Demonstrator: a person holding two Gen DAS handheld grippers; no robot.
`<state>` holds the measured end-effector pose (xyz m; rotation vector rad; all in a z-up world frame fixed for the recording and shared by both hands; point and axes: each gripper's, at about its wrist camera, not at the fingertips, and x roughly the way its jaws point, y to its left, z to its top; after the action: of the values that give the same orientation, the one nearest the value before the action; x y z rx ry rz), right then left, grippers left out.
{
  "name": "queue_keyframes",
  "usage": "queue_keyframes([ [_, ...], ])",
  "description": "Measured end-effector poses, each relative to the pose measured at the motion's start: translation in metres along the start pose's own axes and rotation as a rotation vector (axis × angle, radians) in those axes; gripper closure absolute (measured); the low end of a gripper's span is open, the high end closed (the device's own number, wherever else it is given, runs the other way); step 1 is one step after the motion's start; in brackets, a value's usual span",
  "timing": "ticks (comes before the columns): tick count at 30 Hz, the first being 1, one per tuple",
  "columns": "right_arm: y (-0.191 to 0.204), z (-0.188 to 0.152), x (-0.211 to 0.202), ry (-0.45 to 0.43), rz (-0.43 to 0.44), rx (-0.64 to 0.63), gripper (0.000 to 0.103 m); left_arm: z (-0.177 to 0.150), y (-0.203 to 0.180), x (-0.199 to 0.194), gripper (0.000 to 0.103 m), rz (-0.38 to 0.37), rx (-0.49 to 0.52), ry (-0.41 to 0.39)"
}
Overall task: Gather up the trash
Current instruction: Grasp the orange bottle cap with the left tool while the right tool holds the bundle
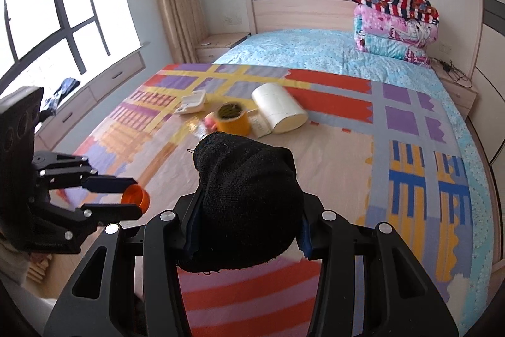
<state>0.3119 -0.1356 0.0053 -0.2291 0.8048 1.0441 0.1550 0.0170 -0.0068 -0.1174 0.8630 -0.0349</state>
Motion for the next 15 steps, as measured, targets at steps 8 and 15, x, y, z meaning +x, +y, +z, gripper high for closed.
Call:
queue_keyframes([
  [8, 0.023, -0.024, -0.028, -0.017, 0.01, -0.037, 0.057, -0.023, -0.017, -0.028, 0.073, -0.009, 0.027, -0.014],
  [15, 0.042, -0.051, -0.045, -0.003, 0.021, -0.082, 0.057, -0.05, -0.032, -0.042, 0.073, -0.028, 0.067, 0.008],
])
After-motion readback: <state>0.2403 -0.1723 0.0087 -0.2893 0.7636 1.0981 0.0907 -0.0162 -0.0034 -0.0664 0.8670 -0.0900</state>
